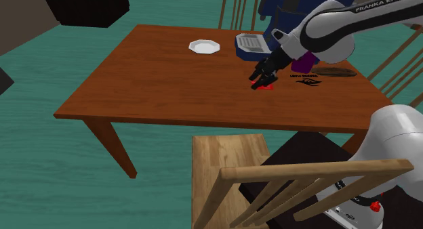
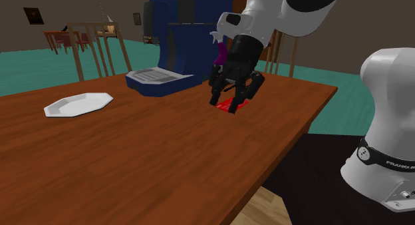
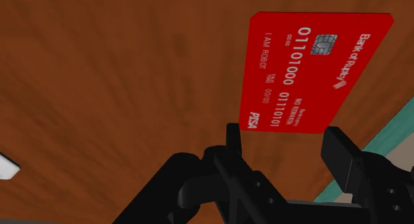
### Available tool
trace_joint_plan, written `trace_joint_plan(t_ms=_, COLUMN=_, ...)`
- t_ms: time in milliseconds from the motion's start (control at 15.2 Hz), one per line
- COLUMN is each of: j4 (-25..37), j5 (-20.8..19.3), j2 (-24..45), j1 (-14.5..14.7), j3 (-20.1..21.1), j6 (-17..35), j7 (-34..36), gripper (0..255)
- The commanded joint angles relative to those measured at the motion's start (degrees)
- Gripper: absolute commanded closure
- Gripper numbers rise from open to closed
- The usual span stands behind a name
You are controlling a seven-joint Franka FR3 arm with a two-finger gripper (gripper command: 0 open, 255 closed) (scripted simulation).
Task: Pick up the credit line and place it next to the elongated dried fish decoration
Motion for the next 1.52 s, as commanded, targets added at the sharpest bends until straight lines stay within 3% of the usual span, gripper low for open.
trace_joint_plan(t_ms=0, j4=-1.0, j5=-2.4, j2=-2.7, j1=-3.5, j3=-0.8, j6=-2.5, j7=-1.4, gripper=255)
trace_joint_plan(t_ms=396, j4=-1.2, j5=-7.9, j2=-7.6, j1=-11.8, j3=-5.4, j6=-10.0, j7=-7.2, gripper=255)
trace_joint_plan(t_ms=792, j4=1.6, j5=-12.3, j2=-9.6, j1=-17.7, j3=-11.3, j6=-17.5, j7=-14.0, gripper=255)
trace_joint_plan(t_ms=1122, j4=6.1, j5=-15.0, j2=-9.4, j1=-20.3, j3=-17.3, j6=-23.4, j7=-19.9, gripper=255)
trace_joint_plan(t_ms=1452, j4=12.3, j5=-16.7, j2=-7.9, j1=-20.3, j3=-24.2, j6=-28.8, j7=-25.9, gripper=255)
